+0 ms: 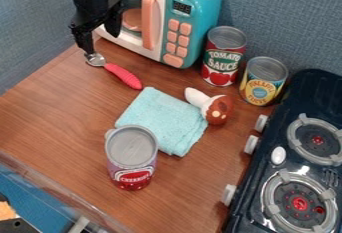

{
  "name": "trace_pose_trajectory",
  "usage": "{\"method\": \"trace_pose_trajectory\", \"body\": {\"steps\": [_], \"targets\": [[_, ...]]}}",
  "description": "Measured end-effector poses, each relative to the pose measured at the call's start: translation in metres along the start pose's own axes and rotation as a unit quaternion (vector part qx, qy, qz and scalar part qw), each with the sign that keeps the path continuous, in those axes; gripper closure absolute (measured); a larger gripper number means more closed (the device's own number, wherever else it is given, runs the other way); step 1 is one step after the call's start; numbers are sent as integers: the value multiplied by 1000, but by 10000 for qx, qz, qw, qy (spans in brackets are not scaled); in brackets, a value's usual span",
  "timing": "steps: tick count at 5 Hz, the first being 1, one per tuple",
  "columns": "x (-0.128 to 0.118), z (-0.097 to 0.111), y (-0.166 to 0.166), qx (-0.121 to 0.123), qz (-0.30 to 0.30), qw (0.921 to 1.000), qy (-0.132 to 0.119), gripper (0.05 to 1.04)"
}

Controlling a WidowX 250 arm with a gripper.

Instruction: Move the can to the left side

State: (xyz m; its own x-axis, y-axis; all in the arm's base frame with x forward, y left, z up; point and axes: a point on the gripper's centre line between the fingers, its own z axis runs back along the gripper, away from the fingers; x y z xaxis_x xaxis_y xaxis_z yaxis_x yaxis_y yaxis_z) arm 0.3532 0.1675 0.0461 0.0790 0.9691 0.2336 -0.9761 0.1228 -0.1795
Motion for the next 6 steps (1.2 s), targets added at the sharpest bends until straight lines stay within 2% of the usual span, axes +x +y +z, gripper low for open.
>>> {"method": "trace_pose_trajectory", "body": {"steps": [1,2,3,4,5,6], "targets": [[-7,-13,7,170,-3,9998,144,84],[-16,-3,16,137,36,9995,298,84],[-19,26,23,-108,52,9997,230,84],[-31,56,38,-299,92,9991,290,84],[-68,86,54,-335,-35,9991,248,84],[-112,110,70,-526,-118,9973,501,84]]}}
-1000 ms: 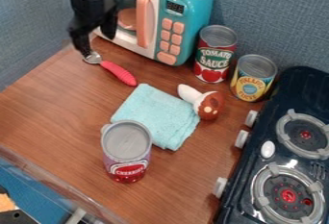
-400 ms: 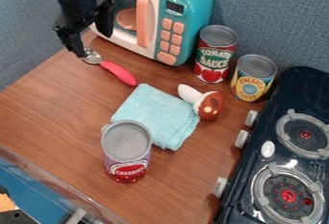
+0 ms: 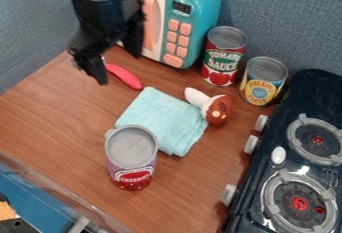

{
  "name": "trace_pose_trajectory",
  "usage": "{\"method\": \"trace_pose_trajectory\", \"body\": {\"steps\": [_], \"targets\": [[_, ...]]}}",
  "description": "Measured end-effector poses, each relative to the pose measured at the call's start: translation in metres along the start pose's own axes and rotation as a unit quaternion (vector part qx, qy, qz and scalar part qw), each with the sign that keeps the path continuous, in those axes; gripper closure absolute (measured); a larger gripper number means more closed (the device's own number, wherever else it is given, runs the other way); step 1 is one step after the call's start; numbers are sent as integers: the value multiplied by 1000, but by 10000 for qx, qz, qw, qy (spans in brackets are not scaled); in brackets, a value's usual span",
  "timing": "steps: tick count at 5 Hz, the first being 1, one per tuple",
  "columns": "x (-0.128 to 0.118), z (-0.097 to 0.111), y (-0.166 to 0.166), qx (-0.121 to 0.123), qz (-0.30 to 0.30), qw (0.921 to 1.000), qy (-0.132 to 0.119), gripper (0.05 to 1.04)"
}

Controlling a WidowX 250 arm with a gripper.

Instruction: Move the can to the left side

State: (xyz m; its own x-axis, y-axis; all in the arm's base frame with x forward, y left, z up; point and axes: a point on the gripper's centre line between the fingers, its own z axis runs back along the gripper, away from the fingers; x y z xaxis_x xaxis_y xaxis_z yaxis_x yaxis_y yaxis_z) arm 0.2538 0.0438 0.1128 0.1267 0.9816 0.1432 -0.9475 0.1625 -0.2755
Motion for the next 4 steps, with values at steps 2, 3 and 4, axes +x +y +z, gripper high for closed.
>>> {"method": "trace_pose_trajectory", "body": {"steps": [2,3,4], "targets": [[-79,-6,32,25,95,9999,101,84],[-89,-17,38,113,-64,9997,194,84],[-93,-31,43,251,-199,9992,257,84]]}}
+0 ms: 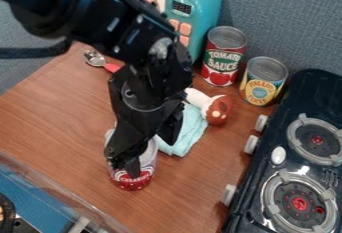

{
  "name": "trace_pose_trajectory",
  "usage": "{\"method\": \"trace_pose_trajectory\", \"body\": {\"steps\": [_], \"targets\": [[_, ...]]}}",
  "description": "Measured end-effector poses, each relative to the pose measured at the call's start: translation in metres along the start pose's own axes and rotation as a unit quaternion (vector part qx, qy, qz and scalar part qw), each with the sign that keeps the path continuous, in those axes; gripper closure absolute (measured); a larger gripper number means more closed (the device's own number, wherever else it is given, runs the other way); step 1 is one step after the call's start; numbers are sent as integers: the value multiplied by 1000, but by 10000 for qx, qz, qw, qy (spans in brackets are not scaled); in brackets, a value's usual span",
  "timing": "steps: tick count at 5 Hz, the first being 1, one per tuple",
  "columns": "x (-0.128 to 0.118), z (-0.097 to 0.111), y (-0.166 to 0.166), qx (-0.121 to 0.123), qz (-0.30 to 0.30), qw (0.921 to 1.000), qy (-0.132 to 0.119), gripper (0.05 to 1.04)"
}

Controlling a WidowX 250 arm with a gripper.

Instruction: Move the can to the left side

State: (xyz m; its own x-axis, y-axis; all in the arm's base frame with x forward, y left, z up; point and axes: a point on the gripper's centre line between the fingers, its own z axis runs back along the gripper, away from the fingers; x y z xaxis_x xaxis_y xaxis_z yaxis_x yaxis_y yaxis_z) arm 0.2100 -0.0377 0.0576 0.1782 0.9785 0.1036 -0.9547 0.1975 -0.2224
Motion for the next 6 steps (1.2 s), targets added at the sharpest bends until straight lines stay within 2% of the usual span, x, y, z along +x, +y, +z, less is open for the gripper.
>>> {"method": "trace_pose_trajectory", "body": {"steps": [1,2,3,5,6], "targets": [[6,-13,5,129,-17,9999,73,84],[14,-24,4,168,-62,9998,-1,84],[15,-32,6,279,-58,9996,67,84],[7,-29,4,198,-231,9994,150,84],[11,-22,3,54,-207,9998,54,84]]}}
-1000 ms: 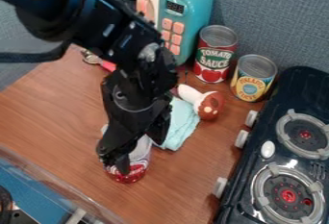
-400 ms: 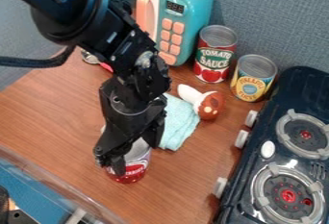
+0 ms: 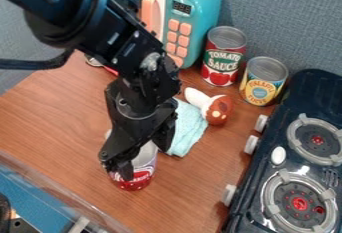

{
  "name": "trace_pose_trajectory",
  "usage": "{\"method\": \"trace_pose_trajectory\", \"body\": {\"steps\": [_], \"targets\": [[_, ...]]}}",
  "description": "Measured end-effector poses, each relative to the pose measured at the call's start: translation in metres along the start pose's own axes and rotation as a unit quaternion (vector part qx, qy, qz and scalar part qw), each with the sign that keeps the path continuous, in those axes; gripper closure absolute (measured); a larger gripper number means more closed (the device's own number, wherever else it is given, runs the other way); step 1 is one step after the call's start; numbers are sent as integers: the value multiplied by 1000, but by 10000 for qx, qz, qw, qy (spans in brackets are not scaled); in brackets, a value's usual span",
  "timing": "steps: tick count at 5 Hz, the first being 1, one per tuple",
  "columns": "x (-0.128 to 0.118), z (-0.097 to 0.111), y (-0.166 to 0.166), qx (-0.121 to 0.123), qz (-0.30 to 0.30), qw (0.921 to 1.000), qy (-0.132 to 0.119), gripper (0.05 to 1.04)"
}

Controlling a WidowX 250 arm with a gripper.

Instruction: Move the can to the left side

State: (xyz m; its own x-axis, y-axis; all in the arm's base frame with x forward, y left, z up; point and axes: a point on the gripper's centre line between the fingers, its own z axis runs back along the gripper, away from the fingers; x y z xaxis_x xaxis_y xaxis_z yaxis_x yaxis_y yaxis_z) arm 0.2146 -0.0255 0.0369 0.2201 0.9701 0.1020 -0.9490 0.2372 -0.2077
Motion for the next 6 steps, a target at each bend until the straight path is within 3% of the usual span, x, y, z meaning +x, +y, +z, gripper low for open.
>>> {"method": "trace_pose_trajectory", "body": {"steps": [1,4,5,6], "targets": [[-1,0,0,9,15,10000,67,84],[-19,-22,8,451,-505,9976,159,84],[-10,-23,8,419,-487,9979,111,84],[15,-26,11,427,-193,9989,29,84]]}}
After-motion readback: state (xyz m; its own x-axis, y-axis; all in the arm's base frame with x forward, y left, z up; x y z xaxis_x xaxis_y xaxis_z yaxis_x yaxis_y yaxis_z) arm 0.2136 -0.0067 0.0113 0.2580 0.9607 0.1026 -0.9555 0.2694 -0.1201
